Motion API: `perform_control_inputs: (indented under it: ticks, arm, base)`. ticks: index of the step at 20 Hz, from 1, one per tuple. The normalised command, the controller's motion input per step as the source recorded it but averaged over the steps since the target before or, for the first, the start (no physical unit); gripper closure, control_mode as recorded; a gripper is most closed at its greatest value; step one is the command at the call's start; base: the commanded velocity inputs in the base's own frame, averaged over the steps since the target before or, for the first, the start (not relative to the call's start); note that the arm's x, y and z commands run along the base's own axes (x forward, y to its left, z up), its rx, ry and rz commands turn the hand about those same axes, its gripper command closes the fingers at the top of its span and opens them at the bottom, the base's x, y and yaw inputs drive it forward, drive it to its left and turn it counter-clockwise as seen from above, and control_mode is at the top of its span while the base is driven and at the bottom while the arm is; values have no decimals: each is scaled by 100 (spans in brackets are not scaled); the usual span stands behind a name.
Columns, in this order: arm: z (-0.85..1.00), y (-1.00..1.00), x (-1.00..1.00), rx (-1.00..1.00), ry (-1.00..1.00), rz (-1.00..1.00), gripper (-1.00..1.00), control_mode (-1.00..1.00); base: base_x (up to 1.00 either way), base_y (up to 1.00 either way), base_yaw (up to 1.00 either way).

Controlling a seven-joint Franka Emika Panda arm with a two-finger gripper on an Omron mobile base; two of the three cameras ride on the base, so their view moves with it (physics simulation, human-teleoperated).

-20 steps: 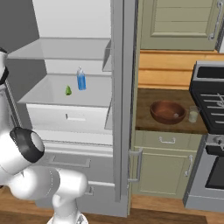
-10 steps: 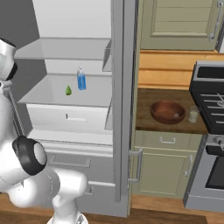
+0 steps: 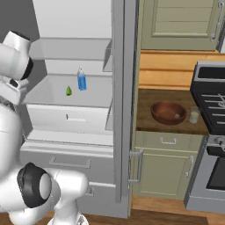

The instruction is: Grab a lemon wedge from the fridge and one ice cube from the ice bowl, and put them in the glass of lemonade.

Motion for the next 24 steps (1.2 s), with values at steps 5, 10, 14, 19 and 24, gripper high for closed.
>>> perform_control_inputs:
  ticks: [5,10,14,19,24]
  arm:
    - [0,-96,-27,-40,-10,0,-100,-100]
    - [-37,-75,-43,-34,-9,0,-100,-100]
    - [-84,-34,-43,-22,0,0,-100,-100]
    - [-31,-46,-14,-8,2,0,-100,-100]
    - [0,-24,0,0,0,-1,-100,-100]
  base:
    - [0,0,0]
    - [0,0,0]
    - [0,0,0]
    - [0,0,0]
    - [0,0,0]
